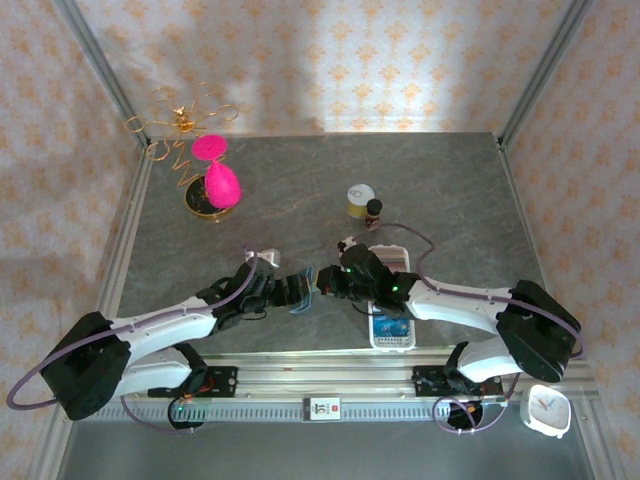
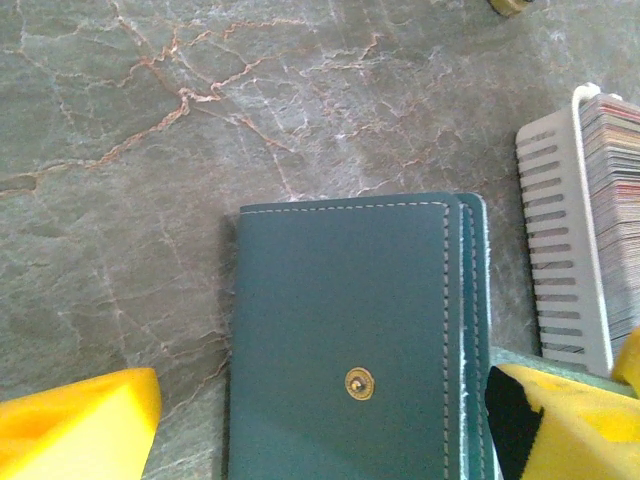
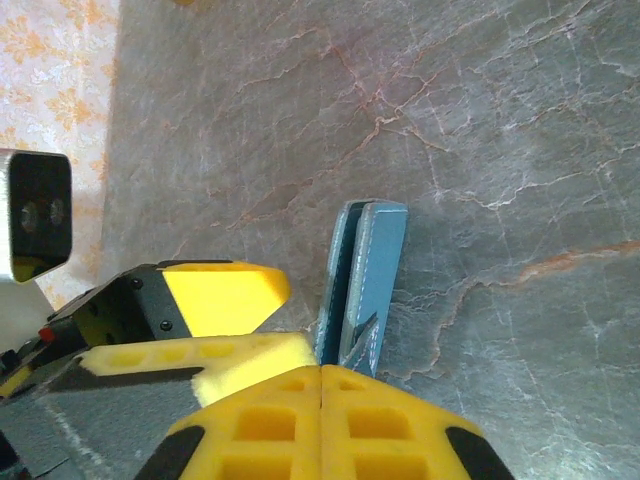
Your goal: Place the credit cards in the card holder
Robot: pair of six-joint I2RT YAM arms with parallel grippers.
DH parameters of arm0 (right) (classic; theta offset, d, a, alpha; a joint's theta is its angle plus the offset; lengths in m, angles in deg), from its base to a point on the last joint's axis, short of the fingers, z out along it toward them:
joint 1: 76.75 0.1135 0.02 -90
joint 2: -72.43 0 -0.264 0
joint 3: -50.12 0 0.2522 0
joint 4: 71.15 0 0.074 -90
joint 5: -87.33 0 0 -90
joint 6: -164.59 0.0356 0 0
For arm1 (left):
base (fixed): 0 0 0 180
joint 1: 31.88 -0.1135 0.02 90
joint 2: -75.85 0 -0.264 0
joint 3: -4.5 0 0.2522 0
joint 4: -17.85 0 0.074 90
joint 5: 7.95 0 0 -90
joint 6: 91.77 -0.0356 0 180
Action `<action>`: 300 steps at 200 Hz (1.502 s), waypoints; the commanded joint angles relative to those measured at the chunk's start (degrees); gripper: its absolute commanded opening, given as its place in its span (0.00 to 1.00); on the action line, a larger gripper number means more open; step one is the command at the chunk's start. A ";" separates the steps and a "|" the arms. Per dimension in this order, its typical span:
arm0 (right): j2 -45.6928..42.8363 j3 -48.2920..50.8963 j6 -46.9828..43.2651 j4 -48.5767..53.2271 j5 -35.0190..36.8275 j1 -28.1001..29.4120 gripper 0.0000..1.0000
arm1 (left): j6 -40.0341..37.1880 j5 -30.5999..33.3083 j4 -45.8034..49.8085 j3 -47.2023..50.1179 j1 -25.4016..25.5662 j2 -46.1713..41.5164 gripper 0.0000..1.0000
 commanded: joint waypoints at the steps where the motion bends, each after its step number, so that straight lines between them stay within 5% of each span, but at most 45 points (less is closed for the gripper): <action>1: -1.07 -2.24 0.49 -0.87 0.11 0.43 0.00 | -1.51 -0.01 -0.32 -1.78 -0.37 0.55 0.86; 145: -1.24 -0.81 2.50 7.57 8.42 -0.34 0.00 | -0.69 9.60 6.79 -0.05 -2.19 -5.47 0.75; 300: 7.95 -6.12 0.76 17.33 14.85 -0.81 0.00 | 1.49 12.90 12.39 4.52 -3.78 -2.81 0.39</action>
